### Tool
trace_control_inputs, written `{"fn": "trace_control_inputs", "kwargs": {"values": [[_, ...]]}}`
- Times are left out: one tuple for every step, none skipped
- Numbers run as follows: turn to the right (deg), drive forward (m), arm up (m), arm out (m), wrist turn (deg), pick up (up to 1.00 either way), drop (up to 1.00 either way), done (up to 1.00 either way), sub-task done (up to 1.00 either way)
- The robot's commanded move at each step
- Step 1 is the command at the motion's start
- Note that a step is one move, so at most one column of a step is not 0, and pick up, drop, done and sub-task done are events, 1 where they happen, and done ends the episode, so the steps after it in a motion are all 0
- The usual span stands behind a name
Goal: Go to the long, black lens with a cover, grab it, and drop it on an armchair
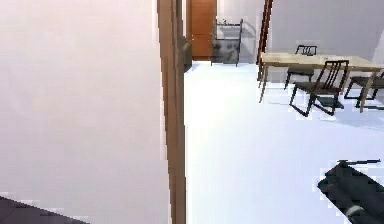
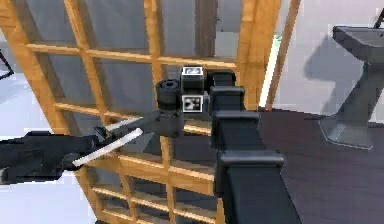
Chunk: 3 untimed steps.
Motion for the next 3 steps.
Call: {"fn": "trace_control_inputs", "kwargs": {"values": [[15.0,0.00,0.00,0.00,0.0,0.00,0.00,0.00,0.00],[0.0,0.60,0.00,0.00,0.0,0.00,0.00,0.00,0.00],[0.0,0.45,0.00,0.00,0.0,0.00,0.00,0.00,0.00]]}}
